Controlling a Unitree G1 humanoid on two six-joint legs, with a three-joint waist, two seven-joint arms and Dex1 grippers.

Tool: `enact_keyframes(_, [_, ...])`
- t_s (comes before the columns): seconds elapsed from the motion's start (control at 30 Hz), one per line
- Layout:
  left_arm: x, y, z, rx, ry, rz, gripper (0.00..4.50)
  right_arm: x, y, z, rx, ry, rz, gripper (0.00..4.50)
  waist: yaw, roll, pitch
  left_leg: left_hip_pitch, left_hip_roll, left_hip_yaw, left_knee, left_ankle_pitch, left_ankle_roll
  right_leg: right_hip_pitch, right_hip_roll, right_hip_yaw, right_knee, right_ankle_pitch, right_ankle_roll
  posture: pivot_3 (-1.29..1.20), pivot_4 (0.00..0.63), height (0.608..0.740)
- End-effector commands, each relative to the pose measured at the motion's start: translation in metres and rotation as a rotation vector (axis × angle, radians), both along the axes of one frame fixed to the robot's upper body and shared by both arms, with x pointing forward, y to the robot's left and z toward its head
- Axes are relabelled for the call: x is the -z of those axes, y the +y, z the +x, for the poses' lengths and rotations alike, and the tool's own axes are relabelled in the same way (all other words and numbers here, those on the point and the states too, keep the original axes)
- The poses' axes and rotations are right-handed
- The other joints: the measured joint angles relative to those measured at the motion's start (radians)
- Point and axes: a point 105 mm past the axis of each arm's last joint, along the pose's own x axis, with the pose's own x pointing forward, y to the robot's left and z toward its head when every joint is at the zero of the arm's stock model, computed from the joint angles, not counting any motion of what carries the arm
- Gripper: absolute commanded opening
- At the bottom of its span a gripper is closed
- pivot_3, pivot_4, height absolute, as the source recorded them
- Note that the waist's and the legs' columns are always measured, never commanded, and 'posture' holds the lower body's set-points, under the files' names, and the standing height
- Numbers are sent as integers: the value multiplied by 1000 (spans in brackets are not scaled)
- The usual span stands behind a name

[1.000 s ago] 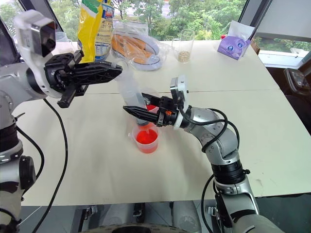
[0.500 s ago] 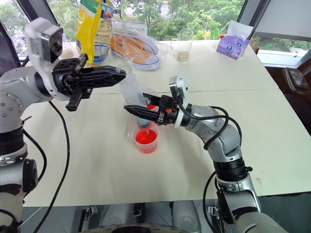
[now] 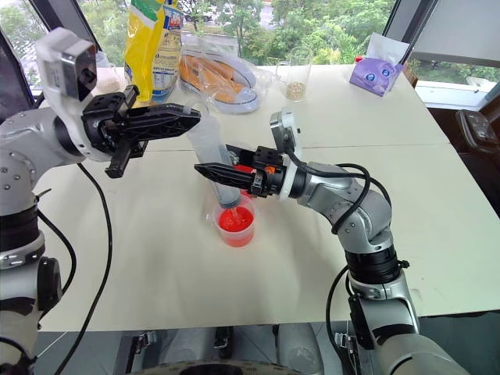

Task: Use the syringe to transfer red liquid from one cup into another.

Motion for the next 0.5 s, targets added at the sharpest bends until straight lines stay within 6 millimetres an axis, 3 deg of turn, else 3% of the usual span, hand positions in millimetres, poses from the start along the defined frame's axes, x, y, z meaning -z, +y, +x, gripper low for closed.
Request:
enact_keyframes(0.03, [15,-12,-2,33,81,65,780,-40,-10,-12,6,-143,127,1415,0,0,0,0,0,0,0,0,0,0,0,0,0,0,0,0,150,740])
enact_keyframes(0.1, [11,-9,0,21,85,51,1463,-35,-10,-11,5,-119,123,1415,2,0,0,0,0,0,0,0,0,0,0,0,0,0,0,0,150,740])
enact_keyframes(0.3, [-3,9,6,-52,64,3,4468,-29,-11,-10,8,-83,121,1415,-3,0,0,0,0,0,0,0,0,0,0,0,0,0,0,0,150,740])
enact_keyframes(0.5, [-14,42,11,-186,27,-32,4468,-24,-12,-10,16,-71,110,1415,-2,0,0,0,1,0,0,0,0,0,1,0,0,0,0,0,150,740])
